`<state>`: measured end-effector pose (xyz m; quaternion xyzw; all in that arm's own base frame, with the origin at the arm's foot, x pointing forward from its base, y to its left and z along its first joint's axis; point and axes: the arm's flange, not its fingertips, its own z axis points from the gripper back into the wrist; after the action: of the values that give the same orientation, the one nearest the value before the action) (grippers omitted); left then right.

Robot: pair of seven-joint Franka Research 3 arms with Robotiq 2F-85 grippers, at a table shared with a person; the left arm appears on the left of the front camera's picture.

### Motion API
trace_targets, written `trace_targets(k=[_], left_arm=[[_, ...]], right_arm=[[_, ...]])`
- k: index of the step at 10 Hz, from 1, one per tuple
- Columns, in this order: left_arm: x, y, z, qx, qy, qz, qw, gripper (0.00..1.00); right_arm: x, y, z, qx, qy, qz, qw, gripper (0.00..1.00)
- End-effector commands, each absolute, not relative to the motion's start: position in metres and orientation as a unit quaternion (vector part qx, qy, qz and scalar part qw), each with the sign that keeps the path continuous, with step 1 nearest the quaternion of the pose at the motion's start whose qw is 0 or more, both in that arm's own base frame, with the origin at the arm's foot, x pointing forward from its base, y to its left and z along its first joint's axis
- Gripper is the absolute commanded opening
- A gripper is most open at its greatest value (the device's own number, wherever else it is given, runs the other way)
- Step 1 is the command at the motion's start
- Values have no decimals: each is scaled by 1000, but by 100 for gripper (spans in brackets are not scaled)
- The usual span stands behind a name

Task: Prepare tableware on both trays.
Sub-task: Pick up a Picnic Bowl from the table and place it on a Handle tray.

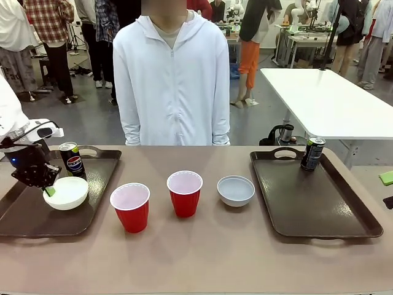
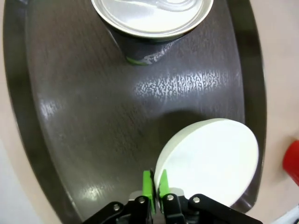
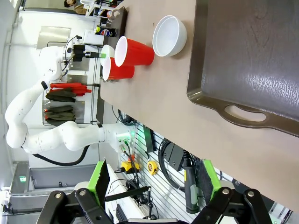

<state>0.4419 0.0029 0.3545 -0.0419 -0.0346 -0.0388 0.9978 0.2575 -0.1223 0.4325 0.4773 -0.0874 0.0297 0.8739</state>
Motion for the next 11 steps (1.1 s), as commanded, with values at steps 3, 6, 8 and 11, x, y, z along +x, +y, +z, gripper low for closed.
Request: trace_targets(k=[3,6,8,11], left_arm=[[437,-1,365,-29,-25,-45,998,27],[421,-17,395,-13,-10,-68,998,100],[405,-28,416,-2,7,-86,996,100],[378,-36,450,21,-16,-101,995,100]], right_arm=[[259,-122,432,485,-93,33,869,100],[259,-122,432,485,-93,33,869,100],[259,-122,432,485,-93,33,869,100],[259,-122,432,485,-93,33,869,100]])
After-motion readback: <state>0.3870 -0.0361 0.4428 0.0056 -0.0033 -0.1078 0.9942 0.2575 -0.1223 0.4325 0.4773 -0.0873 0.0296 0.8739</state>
